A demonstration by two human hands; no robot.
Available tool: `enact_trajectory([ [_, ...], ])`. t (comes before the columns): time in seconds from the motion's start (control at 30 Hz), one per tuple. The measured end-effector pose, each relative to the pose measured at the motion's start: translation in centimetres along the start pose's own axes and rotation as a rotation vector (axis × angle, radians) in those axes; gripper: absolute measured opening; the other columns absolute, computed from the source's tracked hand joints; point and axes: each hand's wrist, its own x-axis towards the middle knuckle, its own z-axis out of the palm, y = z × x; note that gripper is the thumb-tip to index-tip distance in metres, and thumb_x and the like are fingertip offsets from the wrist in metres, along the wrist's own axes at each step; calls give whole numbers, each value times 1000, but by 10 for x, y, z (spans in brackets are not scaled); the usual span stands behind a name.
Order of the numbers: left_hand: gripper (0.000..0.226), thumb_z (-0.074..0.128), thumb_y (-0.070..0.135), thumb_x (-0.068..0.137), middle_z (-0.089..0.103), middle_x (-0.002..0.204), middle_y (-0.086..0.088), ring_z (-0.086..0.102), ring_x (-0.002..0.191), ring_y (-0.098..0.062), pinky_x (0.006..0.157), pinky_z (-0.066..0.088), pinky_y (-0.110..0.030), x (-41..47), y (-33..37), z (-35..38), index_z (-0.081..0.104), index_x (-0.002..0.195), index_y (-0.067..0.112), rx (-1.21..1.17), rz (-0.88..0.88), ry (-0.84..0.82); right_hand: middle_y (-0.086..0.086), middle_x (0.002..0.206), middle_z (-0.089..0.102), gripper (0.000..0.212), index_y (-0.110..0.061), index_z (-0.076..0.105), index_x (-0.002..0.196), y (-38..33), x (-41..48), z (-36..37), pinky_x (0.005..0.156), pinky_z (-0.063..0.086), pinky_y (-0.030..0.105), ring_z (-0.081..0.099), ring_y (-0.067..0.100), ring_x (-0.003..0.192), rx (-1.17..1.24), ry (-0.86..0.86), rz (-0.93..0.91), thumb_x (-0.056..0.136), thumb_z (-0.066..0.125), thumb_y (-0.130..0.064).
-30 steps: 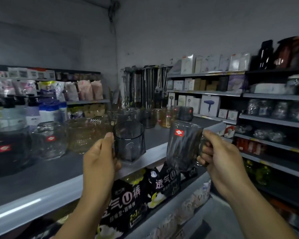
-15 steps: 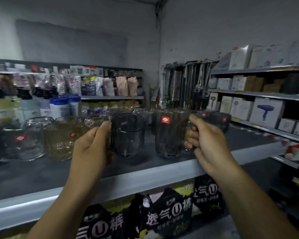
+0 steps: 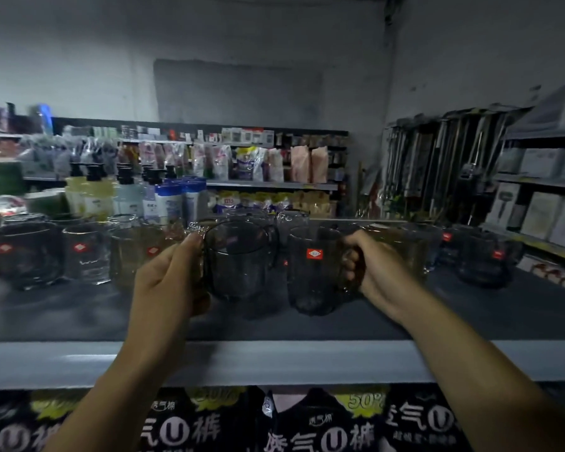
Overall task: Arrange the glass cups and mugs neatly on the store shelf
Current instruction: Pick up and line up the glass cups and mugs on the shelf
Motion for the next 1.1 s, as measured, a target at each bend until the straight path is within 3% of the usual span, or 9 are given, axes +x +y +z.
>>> enact_trajectory([
  [0.13, 45, 52, 37, 102, 32, 52, 7, 29, 48, -11, 51, 25, -24, 3, 0, 0, 60, 73, 4, 15, 14, -18, 0, 79, 64, 27, -19, 65, 78, -5, -3, -7, 67, 43, 32, 60, 19, 76, -507, 157, -216, 91, 64, -42],
  [0.2, 42, 52, 38, 102, 32, 53, 7, 29, 49, -12, 50, 26, -24, 7, 1, 1, 64, 74, 9, 33, 29, -51, -3, 96, 60, 20, -21, 62, 91, -9, -19, -9, 67, 42, 22, 58, 2, 82, -701, 265, -495, 94, 63, -41],
  [0.3, 53, 51, 39, 102, 32, 55, 4, 29, 51, -14, 51, 26, -26, 14, -1, 2, 60, 89, -11, 28, 36, -75, -12, 108, 44, 27, -32, 59, 108, -19, -50, 8, 67, 42, 5, 49, -14, 88, -904, 93, -713, 90, 65, -50],
  [0.4, 55, 51, 38, 103, 30, 55, 6, 27, 49, -12, 50, 24, -23, 15, -8, 4, 54, 91, -15, -18, 24, -95, -14, 112, 46, 43, -37, 56, 119, -14, -47, 22, 80, 51, 25, 52, 3, 98, -1221, -19, -708, 88, 57, -67],
  [0.57, 41, 51, 35, 102, 22, 59, 4, 19, 52, -13, 52, 14, -28, 16, -15, -4, 57, 87, -3, -108, -20, -122, -9, 79, 52, 36, -25, 53, 77, -15, -23, 13, 62, 39, 18, 50, 8, 71, -1096, -65, -746, 87, 67, -56],
  [0.67, 35, 52, 35, 103, 23, 60, 2, 19, 54, -14, 53, 12, -32, 18, -17, -5, 64, 81, 10, -136, -49, -111, -4, 82, 49, 47, -21, 46, 72, -20, -15, 4, 63, 40, 20, 48, 11, 71, -1023, -153, -704, 81, 69, -61],
  [0.93, 49, 53, 34, 101, 22, 57, 4, 17, 50, -12, 49, 13, -24, 15, -16, -4, 51, 54, 20, -118, -43, -129, -16, 118, 51, 70, -37, 39, 130, 0, -19, -6, 71, 50, 10, 59, -5, 98, -835, -14, -446, 75, 77, -57],
  [1.03, 43, 55, 35, 99, 21, 59, 2, 18, 52, -12, 48, 14, -26, 14, -17, -5, 46, 59, 22, -119, -40, -156, -33, 105, 53, 62, -43, 38, 128, 5, -16, -7, 70, 44, 1, 56, -21, 92, -797, -57, -399, 81, 78, -49],
  [1.1, 42, 55, 36, 98, 22, 59, 2, 18, 52, -13, 49, 14, -28, 6, -14, -6, 46, 60, 22, -107, -25, -175, -30, 110, 59, 65, -42, 42, 129, 3, -11, -5, 87, 50, 15, 61, -10, 103, -781, -98, -373, 76, 78, -56],
])
